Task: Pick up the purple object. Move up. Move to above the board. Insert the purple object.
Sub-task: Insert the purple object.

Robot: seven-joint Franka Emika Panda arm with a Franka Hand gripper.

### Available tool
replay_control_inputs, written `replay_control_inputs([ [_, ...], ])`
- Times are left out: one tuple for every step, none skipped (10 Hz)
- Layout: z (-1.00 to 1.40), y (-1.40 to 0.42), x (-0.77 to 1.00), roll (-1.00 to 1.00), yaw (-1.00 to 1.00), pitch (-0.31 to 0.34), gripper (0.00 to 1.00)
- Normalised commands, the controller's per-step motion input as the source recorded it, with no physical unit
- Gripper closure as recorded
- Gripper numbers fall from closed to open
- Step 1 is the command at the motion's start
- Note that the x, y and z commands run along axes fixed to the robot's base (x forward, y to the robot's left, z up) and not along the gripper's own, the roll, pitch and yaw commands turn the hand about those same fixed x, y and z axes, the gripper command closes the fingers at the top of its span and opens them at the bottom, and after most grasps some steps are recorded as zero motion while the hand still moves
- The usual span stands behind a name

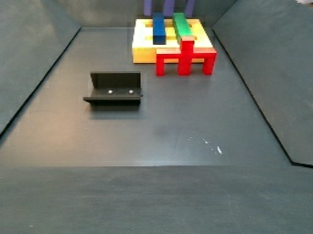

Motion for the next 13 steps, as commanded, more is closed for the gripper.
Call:
replay_control_inputs([
  [-0.23, -0.10, 0.02, 0.12, 0.00, 0.000, 1.00],
  [-0.23, -0.09, 0.00, 0.15, 0.00, 0.000, 1.00],
  [-0.21, -0.08, 0.00, 0.15, 0.00, 0.007, 1.00],
  [-0.19, -0.11, 0.09, 0.13, 0.00, 0.016, 1.00],
  [-0.18, -0.12, 0.12, 0.11, 0.00, 0.011, 1.00],
  [-0.19, -0.13, 0.13, 0.11, 0.00, 0.004, 1.00],
  [-0.22, -0.12, 0.15, 0.11, 0.00, 0.003, 1.00],
  [-0.20, -0.04, 0.20, 0.14, 0.00, 0.043, 1.00],
  [0.00, 0.01, 0.17, 0.12, -0.10, 0.124, 1.00],
  [0.00, 0.08, 0.15, 0.03, -0.13, 0.134, 1.00],
  [0.00, 0.06, 0.09, 0.00, -0.06, 0.091, 1.00],
  [0.00, 0.03, 0.03, 0.00, 0.00, 0.034, 1.00],
  [0.00, 0.02, 0.04, 0.00, 0.00, 0.011, 1.00],
])
